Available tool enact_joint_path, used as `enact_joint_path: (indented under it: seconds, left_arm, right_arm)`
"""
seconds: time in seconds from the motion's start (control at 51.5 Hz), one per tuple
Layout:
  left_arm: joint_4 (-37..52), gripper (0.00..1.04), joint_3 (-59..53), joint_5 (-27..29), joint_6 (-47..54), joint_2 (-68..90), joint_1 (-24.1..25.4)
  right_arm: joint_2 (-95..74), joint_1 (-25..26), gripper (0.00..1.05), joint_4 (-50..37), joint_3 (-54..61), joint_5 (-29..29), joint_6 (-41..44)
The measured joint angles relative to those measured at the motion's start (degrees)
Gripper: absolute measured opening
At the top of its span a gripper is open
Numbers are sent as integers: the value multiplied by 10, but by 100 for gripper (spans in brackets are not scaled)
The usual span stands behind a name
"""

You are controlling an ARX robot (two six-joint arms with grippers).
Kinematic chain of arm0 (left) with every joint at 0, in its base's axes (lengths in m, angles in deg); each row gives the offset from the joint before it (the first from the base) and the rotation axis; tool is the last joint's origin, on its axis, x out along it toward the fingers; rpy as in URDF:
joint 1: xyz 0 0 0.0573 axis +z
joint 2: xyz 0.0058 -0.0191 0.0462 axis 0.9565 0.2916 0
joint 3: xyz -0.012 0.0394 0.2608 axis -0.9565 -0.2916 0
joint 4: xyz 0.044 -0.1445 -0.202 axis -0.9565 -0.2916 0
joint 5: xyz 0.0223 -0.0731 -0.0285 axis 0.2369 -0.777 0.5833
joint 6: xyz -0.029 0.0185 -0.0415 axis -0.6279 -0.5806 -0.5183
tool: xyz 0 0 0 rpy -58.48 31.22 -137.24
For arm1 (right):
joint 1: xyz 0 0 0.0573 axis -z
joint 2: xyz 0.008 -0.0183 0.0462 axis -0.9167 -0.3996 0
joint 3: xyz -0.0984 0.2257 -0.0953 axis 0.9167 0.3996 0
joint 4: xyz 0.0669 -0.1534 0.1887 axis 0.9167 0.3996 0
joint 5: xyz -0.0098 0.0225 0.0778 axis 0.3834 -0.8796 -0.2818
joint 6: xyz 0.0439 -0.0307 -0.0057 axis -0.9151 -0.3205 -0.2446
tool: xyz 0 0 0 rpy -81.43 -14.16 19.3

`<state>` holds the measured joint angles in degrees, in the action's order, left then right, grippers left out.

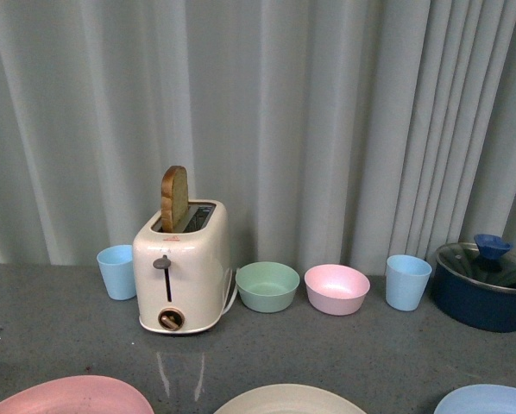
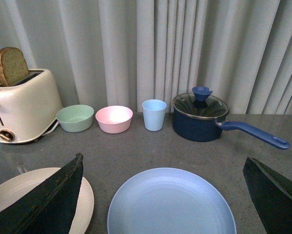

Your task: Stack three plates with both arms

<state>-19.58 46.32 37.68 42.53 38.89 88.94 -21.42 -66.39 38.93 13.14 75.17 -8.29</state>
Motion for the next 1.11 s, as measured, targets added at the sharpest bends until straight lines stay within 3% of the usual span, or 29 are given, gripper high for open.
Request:
enact_joint_path:
  seconds: [0.213,0.582,1.106]
  left_arm:
    - [1,4,0,-8,-7,0,0]
    - [-36,4,21,-25,-12,-19,2]
    - [-200,3,146,-46,-28,-102,-9]
  right_arm:
    - [0,0,97,0,0,0,0]
    - [0,0,97,0,0,0,0]
    - [0,0,97,0,0,0,0]
